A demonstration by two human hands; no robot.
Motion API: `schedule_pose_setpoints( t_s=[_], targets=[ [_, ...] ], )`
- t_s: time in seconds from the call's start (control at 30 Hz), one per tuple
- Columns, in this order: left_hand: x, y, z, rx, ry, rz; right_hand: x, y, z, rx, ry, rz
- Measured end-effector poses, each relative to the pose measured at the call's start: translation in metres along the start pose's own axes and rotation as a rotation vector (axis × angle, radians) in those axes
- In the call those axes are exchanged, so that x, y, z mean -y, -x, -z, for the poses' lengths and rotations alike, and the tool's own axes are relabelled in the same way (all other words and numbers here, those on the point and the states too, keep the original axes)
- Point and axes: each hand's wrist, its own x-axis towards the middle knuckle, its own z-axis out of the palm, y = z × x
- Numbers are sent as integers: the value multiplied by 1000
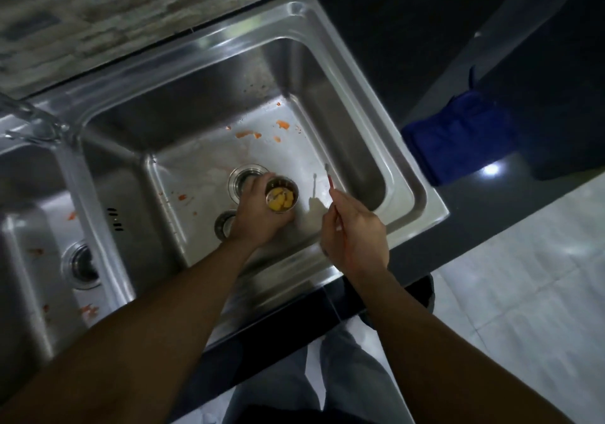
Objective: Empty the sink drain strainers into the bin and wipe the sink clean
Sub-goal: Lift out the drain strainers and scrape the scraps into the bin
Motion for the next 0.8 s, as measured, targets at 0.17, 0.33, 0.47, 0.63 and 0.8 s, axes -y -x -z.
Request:
schedule_pose_setpoints(
  t_s=[0.17,0.33,0.47,0.63,0.8],
  targets=[
    [-50,28,3,-125,30,-25,-4,8,31,-220,-440,-177],
    [-119,49,-9,-128,79,-161,-41,52,85,-531,-440,-84],
    [-179,70,-36,-24,119,-283,-81,88,127,-720,-456,-194],
    [-231,105,-93,123,125,-457,-123,129,164,-796,-500,-333],
    [-236,131,-156,316,50,-511,-157,171,178,-826,-550,-514]
  ],
)
